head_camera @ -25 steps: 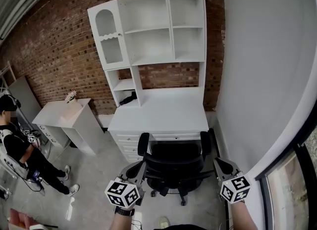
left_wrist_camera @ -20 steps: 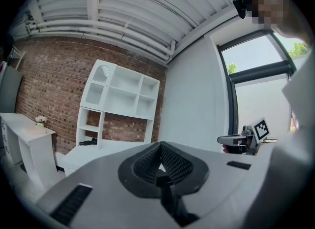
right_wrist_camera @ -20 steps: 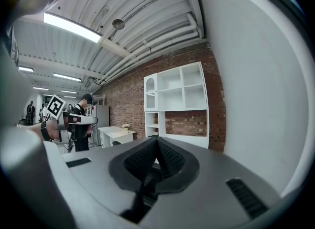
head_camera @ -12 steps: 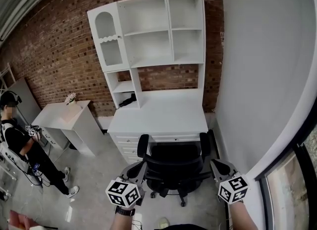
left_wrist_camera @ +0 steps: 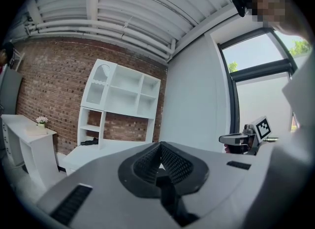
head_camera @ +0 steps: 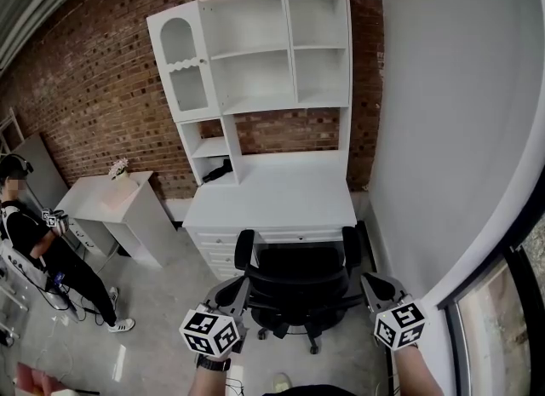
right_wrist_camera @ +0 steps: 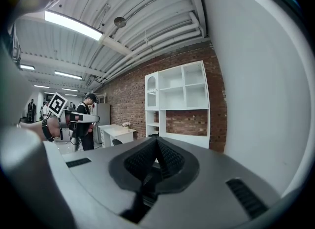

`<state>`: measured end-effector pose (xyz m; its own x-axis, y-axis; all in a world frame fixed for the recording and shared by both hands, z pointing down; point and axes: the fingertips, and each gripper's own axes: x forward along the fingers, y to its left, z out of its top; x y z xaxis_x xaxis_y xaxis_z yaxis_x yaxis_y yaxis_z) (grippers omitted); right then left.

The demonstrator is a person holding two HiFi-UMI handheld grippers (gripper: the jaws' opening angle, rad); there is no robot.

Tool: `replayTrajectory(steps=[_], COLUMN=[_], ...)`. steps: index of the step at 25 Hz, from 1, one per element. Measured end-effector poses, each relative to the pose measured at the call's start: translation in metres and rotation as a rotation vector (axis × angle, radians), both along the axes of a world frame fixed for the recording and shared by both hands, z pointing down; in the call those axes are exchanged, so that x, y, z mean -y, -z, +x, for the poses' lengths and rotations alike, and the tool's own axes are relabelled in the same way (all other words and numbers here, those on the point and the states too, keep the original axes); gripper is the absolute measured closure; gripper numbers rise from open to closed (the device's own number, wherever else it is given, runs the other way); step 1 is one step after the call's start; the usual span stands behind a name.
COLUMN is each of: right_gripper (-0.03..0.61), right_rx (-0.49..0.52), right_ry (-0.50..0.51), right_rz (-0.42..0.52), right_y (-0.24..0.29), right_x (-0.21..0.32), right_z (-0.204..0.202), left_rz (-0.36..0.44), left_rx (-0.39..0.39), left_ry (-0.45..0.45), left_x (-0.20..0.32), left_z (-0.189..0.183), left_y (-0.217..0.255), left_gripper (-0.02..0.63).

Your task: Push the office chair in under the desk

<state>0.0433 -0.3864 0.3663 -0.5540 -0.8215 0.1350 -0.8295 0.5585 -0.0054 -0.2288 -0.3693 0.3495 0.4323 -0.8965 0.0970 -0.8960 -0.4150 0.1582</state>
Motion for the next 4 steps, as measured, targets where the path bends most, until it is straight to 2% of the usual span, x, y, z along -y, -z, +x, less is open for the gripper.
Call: replayTrajectory(steps=[4], right_gripper=[0.574], right_rx=[0.001], right_ry=[-0.003], right_rz=[0.009], right_y=[0.0039], right_x=[0.0058], right_z=[-0.0056], left_rz=[0.008], left_rx=[0.006], left_ry=[0.009], left_x=[0.0056], left_z=[-0.0095], left_y=[0.0038], left_gripper=[0.607])
